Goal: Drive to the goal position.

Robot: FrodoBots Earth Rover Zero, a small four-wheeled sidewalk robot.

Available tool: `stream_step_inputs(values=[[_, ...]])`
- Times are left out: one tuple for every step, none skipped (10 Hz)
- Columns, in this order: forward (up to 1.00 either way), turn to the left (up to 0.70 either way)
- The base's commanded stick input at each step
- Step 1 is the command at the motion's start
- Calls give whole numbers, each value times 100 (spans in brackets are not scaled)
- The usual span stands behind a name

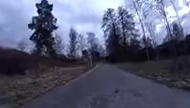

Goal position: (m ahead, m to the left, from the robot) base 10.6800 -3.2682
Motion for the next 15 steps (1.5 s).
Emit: stream_step_inputs(values=[[50, 0], [50, 0], [50, 0], [50, 0], [50, 0], [50, 0], [50, 0], [50, 0], [50, 0], [50, 0], [50, 0], [50, 0], [50, 0], [50, 0], [50, 0]])
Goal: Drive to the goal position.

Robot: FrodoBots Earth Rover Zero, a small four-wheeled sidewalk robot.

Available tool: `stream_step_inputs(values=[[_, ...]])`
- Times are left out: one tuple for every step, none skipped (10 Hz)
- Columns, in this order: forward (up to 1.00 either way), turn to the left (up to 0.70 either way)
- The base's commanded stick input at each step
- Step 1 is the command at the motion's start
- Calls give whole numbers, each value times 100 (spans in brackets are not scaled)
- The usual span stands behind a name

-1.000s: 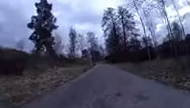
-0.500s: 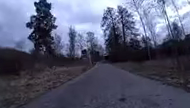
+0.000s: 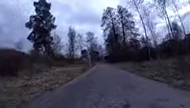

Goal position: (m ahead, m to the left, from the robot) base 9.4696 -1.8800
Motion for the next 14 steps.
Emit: stream_step_inputs(values=[[50, 0], [50, 0], [50, 0], [50, 0], [50, 0], [50, 0], [50, 0], [50, 0], [50, 0], [50, 0], [50, 0], [50, 0], [50, 0], [50, 0]])
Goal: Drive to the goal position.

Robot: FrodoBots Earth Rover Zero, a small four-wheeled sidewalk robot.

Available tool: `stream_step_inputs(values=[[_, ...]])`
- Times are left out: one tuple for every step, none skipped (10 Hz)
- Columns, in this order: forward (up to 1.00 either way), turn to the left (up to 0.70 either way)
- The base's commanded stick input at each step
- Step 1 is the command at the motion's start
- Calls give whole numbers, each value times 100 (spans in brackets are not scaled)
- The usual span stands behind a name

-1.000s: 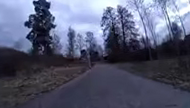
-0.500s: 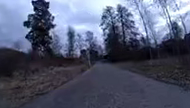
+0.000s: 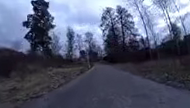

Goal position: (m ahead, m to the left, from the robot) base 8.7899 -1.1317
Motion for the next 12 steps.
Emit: stream_step_inputs(values=[[50, 0], [50, 0], [50, 0], [50, 0], [50, 0], [50, 0], [50, 0], [50, 0], [50, 0], [50, 0], [50, 0], [50, 0]])
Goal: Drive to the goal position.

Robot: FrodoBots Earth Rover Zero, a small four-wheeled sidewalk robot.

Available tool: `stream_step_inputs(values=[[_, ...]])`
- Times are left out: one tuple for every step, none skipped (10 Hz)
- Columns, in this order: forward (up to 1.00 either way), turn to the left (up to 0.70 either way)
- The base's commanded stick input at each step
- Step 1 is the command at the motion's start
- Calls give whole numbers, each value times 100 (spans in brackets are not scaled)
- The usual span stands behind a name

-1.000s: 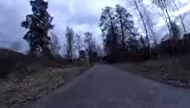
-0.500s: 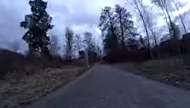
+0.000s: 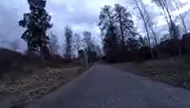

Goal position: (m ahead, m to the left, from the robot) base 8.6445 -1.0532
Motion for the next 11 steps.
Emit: stream_step_inputs(values=[[50, 0], [50, 0], [50, 0], [50, 0], [50, 0], [50, 0], [50, 0], [50, 0], [50, 0], [50, 0], [50, 0]])
